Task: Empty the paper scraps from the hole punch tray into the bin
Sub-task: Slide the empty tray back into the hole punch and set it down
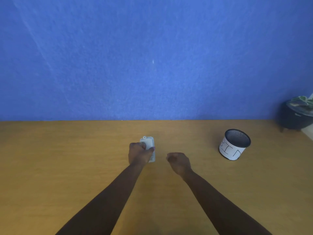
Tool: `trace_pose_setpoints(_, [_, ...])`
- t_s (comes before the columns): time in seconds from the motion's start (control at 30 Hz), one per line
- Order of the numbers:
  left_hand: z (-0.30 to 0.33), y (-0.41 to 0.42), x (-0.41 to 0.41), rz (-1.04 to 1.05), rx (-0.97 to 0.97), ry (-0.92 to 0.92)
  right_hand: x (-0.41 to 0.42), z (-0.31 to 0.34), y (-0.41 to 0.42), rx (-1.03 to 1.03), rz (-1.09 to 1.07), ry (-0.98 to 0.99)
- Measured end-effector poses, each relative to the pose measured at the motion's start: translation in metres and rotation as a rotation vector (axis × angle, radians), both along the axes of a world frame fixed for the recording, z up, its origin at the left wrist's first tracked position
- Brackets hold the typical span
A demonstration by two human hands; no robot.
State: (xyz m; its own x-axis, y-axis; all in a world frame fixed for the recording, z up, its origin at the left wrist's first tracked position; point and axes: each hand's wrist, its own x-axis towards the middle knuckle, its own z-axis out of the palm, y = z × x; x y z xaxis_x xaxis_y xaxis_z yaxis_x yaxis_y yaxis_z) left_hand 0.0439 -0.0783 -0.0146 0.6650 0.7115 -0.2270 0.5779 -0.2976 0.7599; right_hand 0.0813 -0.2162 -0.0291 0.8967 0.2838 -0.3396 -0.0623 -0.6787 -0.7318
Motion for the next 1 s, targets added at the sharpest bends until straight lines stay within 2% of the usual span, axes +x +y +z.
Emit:
trace_pose_setpoints(0.03, [-0.001, 0.007, -0.003, 0.007, 0.012, 0.014, 0.002, -0.001, -0.004, -0.168, 0.100, -0.113])
trace_pose_setpoints(0.1, [-0.005, 0.021, -0.009, 0.016, 0.052, 0.041, 0.007, -0.005, -0.010, -0.338, 0.208, -0.198])
trace_pose_setpoints(0.27, [-0.017, 0.051, -0.027, 0.034, 0.147, 0.129, 0.015, -0.017, -0.017, -0.555, 0.332, -0.244])
trace_pose_setpoints(0.47, [-0.030, 0.074, -0.046, 0.068, 0.165, 0.232, 0.015, -0.028, -0.018, -0.591, 0.351, -0.218])
trace_pose_setpoints(1.0, [-0.049, 0.079, -0.046, 0.091, 0.129, 0.298, 0.022, -0.032, -0.020, -0.650, 0.392, -0.254])
